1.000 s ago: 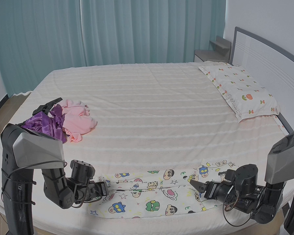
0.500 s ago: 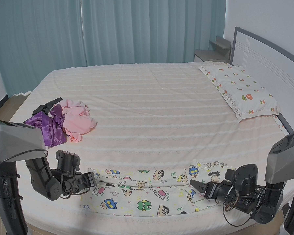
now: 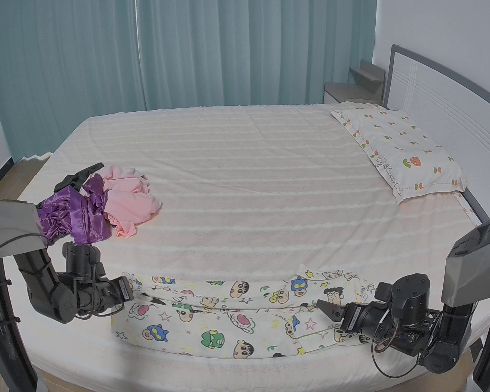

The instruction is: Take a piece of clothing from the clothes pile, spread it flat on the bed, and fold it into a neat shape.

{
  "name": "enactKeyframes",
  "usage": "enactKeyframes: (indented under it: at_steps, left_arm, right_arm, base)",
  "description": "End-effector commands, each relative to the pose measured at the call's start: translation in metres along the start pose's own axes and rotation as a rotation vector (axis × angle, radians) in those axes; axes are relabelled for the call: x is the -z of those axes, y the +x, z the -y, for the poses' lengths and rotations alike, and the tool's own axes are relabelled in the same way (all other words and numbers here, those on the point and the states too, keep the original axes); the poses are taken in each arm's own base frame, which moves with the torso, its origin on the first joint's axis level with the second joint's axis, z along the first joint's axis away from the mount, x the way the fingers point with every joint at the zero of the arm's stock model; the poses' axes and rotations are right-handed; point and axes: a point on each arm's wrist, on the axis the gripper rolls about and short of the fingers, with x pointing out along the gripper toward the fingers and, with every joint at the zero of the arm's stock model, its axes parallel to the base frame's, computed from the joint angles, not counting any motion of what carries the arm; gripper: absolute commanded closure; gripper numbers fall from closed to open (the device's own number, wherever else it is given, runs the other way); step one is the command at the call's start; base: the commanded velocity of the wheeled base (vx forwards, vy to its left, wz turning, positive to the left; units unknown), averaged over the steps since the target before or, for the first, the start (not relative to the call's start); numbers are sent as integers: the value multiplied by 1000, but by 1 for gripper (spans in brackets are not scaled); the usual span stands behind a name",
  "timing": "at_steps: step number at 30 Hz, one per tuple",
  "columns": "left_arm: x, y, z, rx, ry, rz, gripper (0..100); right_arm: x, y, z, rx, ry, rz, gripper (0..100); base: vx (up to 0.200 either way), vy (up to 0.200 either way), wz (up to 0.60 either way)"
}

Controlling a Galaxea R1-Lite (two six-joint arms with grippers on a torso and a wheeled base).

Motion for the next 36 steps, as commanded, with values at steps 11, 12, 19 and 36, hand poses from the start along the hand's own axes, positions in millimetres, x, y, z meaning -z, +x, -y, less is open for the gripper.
enactKeyframes:
  at_steps: [11,12,19,36]
  left_arm:
    - [-71,-73,-111,-134,-137,187,100]
    - [-77,-79,-114,-141,-141,196,100]
    - [-107,-115,-105,-147,-149,234,100]
    - [-54,-111,77,-22,16,88,100]
  right_arm:
    - [-3,-1,-1,-12,3,19,0]
    - [-3,-1,-1,-12,3,19,0]
    - [-3,-1,-1,-11,4,21,0]
    - [-4,-1,-2,-14,4,29,0]
  base:
    - [0,0,0]
    - [0,0,0]
    - [0,0,0]
    - [0,0,0]
